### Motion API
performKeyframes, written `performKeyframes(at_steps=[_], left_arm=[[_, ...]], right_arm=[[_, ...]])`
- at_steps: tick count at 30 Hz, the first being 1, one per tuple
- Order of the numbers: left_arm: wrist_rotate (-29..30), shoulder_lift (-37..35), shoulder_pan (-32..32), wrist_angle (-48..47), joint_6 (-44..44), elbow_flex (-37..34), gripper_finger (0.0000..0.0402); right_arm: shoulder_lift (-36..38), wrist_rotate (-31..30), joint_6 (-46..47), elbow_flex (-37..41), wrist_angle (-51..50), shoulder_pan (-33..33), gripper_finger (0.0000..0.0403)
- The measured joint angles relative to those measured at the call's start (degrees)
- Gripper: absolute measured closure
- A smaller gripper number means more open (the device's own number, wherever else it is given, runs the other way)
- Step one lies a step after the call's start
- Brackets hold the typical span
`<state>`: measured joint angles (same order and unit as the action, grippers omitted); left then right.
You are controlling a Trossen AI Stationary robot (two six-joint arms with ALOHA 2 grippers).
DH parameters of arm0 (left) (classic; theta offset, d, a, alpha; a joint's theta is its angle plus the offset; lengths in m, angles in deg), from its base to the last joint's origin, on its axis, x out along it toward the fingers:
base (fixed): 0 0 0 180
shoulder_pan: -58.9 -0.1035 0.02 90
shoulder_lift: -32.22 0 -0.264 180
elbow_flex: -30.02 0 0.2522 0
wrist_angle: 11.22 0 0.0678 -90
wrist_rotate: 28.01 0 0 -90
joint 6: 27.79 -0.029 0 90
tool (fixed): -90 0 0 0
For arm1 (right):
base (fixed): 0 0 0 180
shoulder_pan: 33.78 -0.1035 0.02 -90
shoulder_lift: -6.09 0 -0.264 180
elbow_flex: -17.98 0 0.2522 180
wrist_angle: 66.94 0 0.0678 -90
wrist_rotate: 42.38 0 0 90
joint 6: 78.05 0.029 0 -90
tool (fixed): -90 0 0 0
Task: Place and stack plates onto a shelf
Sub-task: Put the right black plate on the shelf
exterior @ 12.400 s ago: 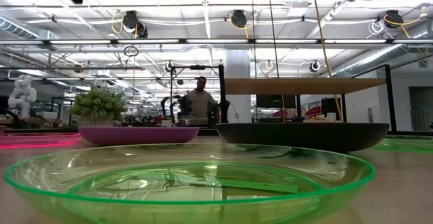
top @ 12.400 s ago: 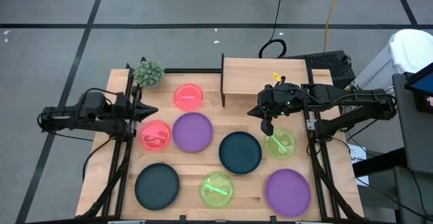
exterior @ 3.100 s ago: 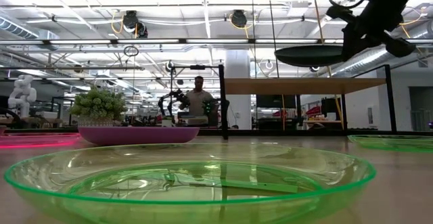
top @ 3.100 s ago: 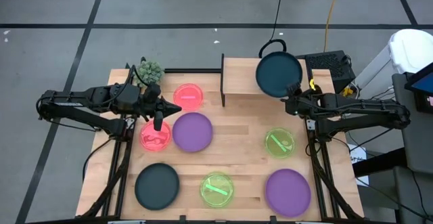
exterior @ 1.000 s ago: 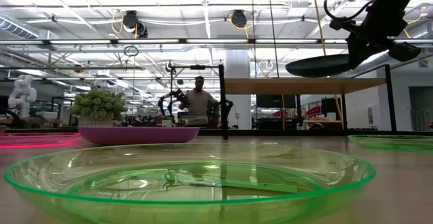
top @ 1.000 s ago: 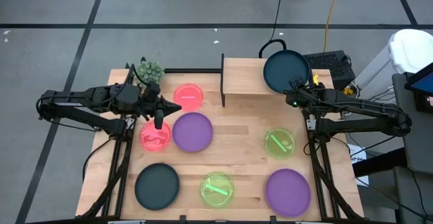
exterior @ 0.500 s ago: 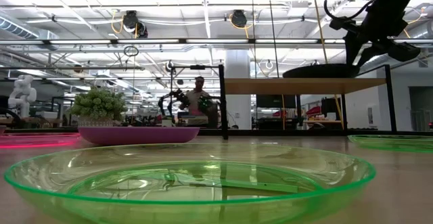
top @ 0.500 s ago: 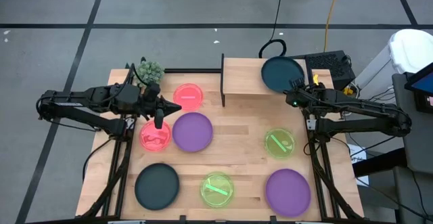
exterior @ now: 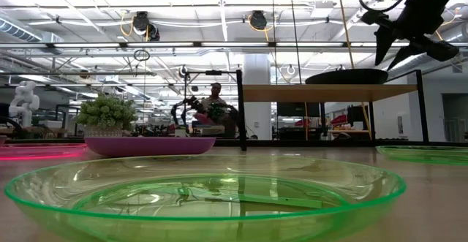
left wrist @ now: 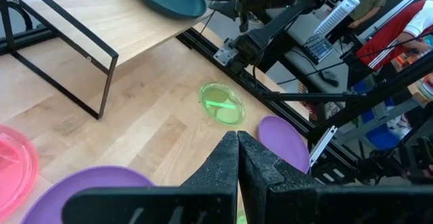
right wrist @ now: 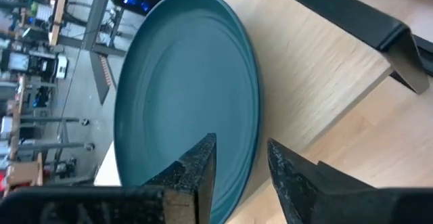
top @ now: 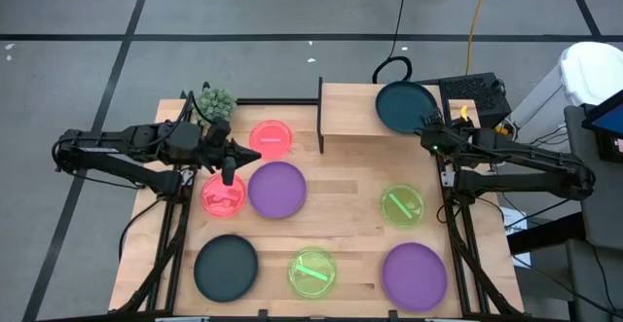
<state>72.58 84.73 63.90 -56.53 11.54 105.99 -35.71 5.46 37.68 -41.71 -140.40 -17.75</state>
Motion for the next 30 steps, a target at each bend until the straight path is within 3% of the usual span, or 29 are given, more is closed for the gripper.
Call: performKeyframes(at_steps=[7,19,26,30], left_arm=[[0.0,-0.01,0.02,0.0,-0.17,0.0,0.04],[1.37,0.0,-0.81,0.0,-1.92,0.0,0.04],[3.47,-0.02,-2.39,0.0,-0.61,0.0,0.04],[3.54,-0.01,-3.46,0.0,-0.61,0.0,0.04]], right_arm=[[3.16,4.0,-9.81,0.02,6.33,-0.02,0.0287],[1.92,6.78,-28.55,-0.84,39.86,0.52,0.03],[-7.4,11.17,-39.08,-13.55,43.37,3.6,0.0335],[-14.25,19.16,-45.47,-25.39,34.62,8.34,0.0348]])
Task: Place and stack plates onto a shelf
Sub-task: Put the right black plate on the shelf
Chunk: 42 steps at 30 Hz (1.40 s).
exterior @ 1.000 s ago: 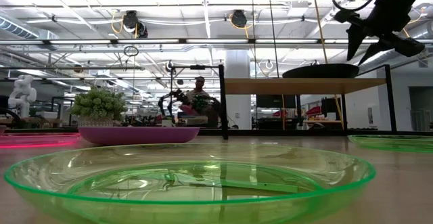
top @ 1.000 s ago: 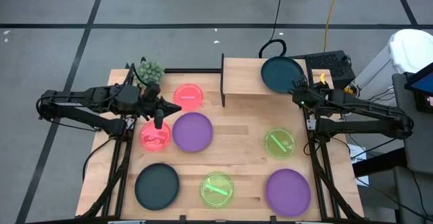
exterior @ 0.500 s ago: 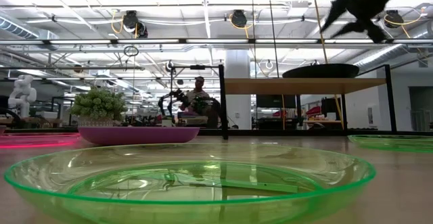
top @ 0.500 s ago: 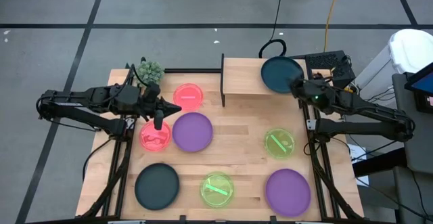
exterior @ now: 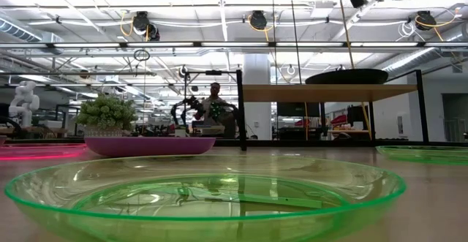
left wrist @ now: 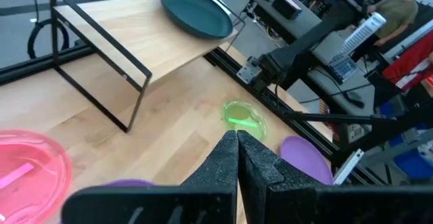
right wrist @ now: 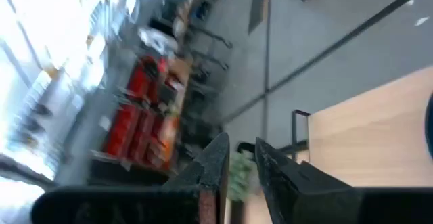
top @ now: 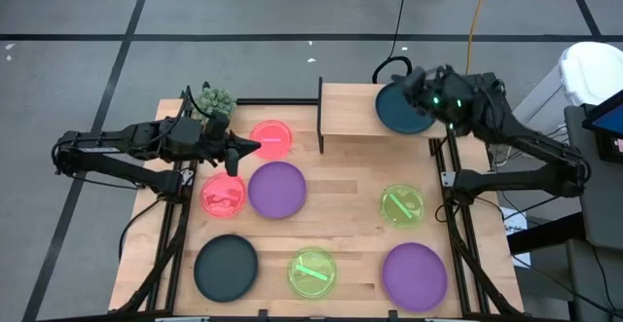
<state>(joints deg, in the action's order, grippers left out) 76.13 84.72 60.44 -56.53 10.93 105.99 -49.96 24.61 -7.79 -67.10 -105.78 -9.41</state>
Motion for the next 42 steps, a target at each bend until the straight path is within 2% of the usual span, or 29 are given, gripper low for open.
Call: performKeyframes(at_steps=[6,10,13,19,30,37,42], left_arm=[[0.04,0.01,-0.73,0.0,-0.78,0.0,0.04],[0.66,0.0,-0.78,0.0,-0.96,0.0,0.04],[0.81,-0.01,-0.78,0.0,-1.05,0.0,0.04],[0.84,-0.01,-0.76,-0.01,-1.06,0.0,0.04],[0.86,0.01,-0.76,-0.02,-2.81,0.0,0.04],[0.87,0.0,-0.74,-0.04,-3.97,0.0,0.04],[0.94,-0.01,-0.74,-0.04,-5.27,0.0,0.04]], right_arm=[[-10.84,15.32,-10.29,-14.04,-17.01,9.42,0.0364],[-17.16,24.11,-18.08,-17.21,-25.17,14.78,0.0381],[-20.64,27.6,-23.55,-17.28,-30.28,17.85,0.0397],[-25.42,27.6,-31.89,-17.29,-38.36,21.62,0.0402],[-30.91,26.12,-40.25,-17.32,-45.48,26.33,0.0403],[-31.84,22.86,-43.68,-17.32,-47.27,27.43,0.0403],[-31.84,22.82,-44.14,-15.02,-46.47,29.19,0.0403]])
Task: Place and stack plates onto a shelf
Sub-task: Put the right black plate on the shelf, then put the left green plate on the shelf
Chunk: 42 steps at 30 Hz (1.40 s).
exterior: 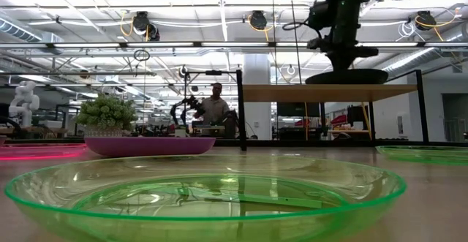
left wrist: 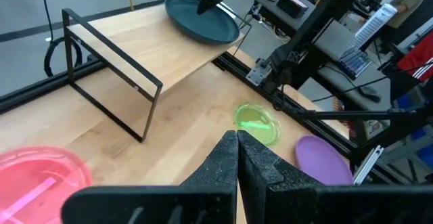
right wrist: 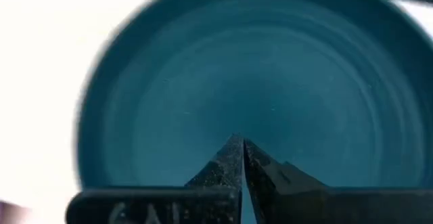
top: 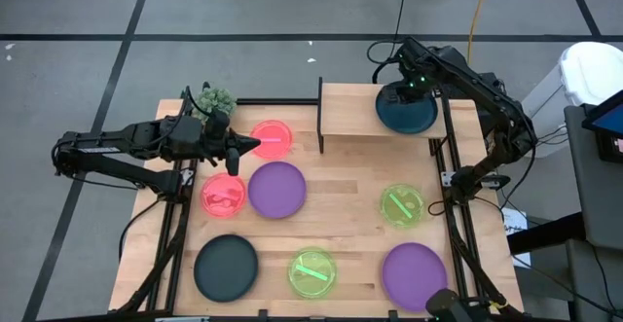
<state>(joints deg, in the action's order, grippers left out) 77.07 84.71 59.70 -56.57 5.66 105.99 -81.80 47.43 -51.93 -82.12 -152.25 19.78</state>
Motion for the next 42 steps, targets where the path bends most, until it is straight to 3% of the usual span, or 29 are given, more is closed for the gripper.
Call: performKeyframes(at_steps=[9,42], left_arm=[[0.02,0.0,-0.02,-0.46,-0.33,0.0,0.04],[0.04,0.02,-0.02,-0.48,0.09,0.0,0.04]], right_arm=[[0.29,-0.01,-0.06,6.28,0.77,0.9,0.0403],[5.33,-3.05,0.75,6.8,-0.38,4.85,0.0403]])
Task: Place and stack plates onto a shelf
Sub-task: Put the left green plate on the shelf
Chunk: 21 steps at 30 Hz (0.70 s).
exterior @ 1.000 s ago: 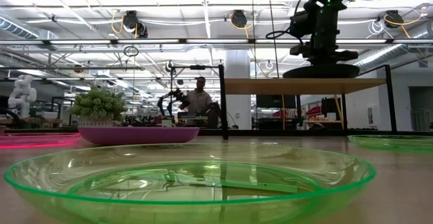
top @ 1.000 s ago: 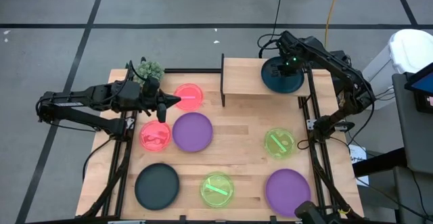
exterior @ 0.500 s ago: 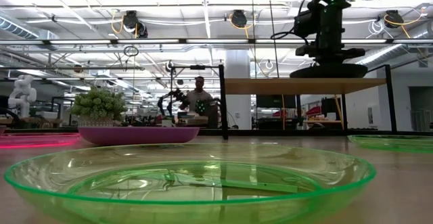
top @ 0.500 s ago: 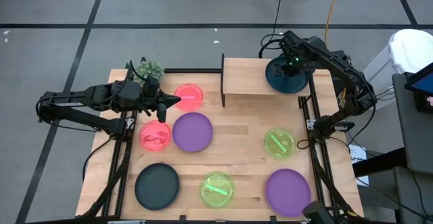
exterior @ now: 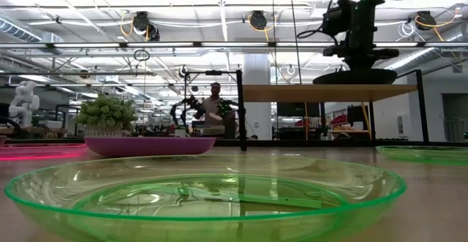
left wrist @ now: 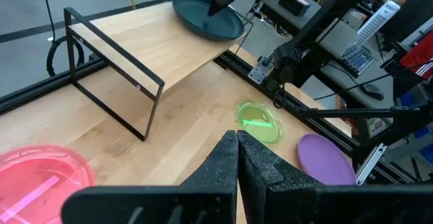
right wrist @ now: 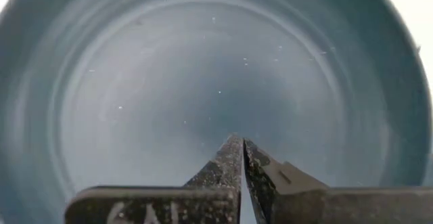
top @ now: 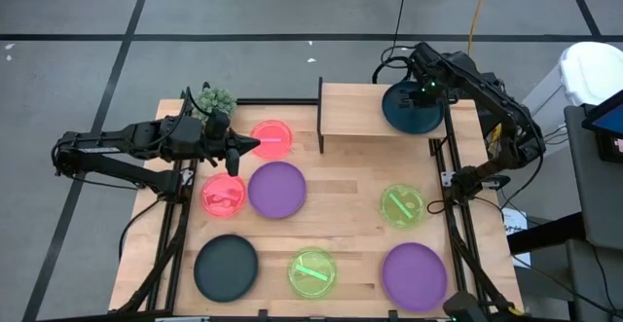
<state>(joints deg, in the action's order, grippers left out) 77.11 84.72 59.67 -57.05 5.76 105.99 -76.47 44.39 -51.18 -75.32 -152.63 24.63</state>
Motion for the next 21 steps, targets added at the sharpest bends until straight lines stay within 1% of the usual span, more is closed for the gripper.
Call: performKeyframes(at_steps=[3,5,9,11,16,21], left_arm=[[0.0,0.0,0.0,-0.01,0.24,0.0,0.04],[0.0,-0.01,0.0,-0.08,0.24,0.0,0.04],[0.46,-0.02,-0.07,-2.55,1.74,0.0,0.04],[1.43,0.0,-0.42,-4.86,4.19,0.0,0.04],[1.56,-0.02,-2.33,-12.78,8.92,0.0,0.04],[1.57,-0.02,-4.05,-20.01,13.91,0.0,0.04]], right_arm=[[2.71,0.44,0.97,0.0,0.14,-0.04,0.0403],[5.08,1.77,1.7,0.0,0.19,-0.47,0.0403],[10.25,3.49,6.4,-0.02,-0.2,-3.51,0.0403],[12.84,3.51,10.58,-0.02,-0.77,-6.71,0.0403],[18.51,2.86,22.11,-0.09,0.31,-17.1,0.0403],[21.21,-1.52,31.99,-0.11,3.73,-29.66,0.0403]])
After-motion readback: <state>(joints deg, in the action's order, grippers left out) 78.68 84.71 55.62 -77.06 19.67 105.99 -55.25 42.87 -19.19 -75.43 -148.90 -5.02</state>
